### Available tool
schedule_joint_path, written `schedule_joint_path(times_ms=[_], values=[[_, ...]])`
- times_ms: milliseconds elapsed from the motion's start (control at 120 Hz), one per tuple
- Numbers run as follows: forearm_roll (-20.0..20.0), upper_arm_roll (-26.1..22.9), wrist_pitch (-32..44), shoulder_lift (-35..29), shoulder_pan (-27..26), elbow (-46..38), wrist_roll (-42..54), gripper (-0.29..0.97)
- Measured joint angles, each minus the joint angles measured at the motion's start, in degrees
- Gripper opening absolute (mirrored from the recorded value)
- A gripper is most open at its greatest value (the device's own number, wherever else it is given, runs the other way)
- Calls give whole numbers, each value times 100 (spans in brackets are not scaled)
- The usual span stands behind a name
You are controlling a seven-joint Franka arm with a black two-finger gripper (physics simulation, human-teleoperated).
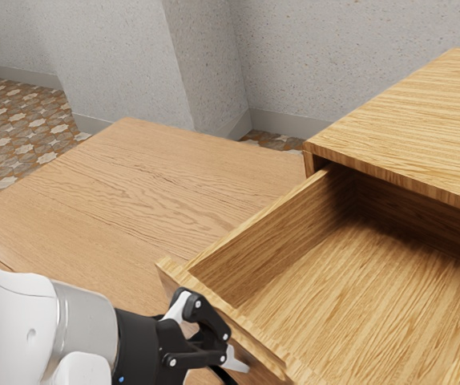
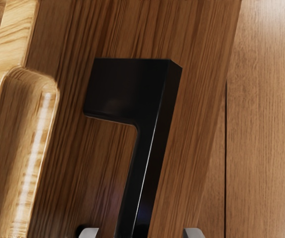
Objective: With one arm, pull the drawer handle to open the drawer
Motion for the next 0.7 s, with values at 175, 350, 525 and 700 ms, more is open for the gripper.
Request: schedule_joint_path(times_ms=[175,350,525,700], values=[[-4,-6,-51,-259,0,16,-14,17],[150,-80,-699,-509,375,1628,-68,32],[767,836,-2132,1161,668,3342,-646,52],[583,1184,-3105,2773,908,4024,-1942,61]])
